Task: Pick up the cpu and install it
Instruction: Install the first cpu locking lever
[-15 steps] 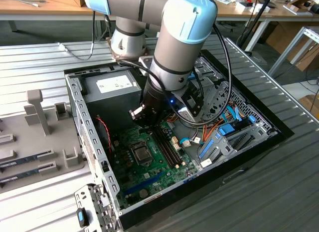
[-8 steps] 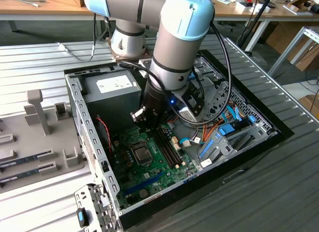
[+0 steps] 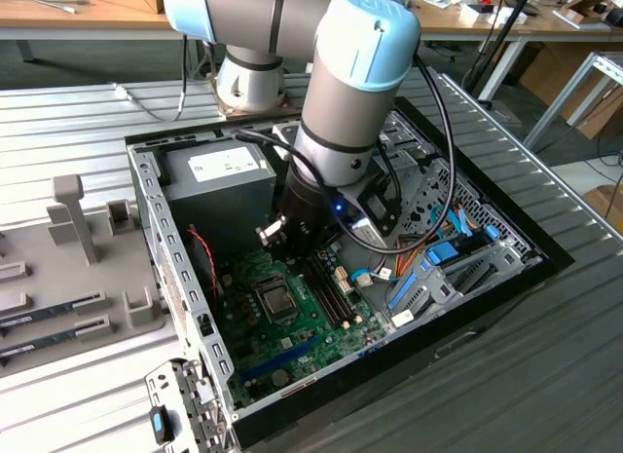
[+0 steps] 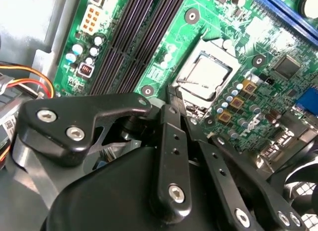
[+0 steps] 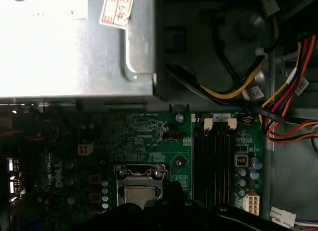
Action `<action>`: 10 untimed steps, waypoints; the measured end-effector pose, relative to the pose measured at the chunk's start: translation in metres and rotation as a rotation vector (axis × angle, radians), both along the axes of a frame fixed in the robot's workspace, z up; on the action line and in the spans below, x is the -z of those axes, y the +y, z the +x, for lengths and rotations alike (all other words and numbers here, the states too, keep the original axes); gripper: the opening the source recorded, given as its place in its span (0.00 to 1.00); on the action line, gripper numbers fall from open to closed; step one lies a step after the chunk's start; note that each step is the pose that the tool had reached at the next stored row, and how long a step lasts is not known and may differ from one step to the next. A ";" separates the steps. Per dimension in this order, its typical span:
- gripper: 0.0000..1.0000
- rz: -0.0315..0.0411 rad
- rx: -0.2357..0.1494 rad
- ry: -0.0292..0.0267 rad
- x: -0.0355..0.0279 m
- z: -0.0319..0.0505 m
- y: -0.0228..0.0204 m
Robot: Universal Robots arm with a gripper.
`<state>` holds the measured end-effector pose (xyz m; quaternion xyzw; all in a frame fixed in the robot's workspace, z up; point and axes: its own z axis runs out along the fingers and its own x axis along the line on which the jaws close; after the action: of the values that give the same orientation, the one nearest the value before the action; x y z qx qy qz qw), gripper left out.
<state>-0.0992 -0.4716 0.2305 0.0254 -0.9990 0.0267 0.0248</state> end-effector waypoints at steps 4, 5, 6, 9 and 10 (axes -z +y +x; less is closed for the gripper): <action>0.11 -0.0003 0.000 0.0001 0.0021 0.0000 -0.0034; 0.11 -0.0002 0.000 0.0001 0.0029 0.0000 -0.0041; 0.11 -0.0002 0.000 0.0001 0.0044 0.0000 -0.0053; 0.11 0.0000 0.000 0.0000 0.0080 0.0000 -0.0074; 0.11 -0.0001 0.000 0.0000 0.0090 0.0000 -0.0082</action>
<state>-0.0992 -0.4798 0.2215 0.0254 -0.9990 0.0268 0.0248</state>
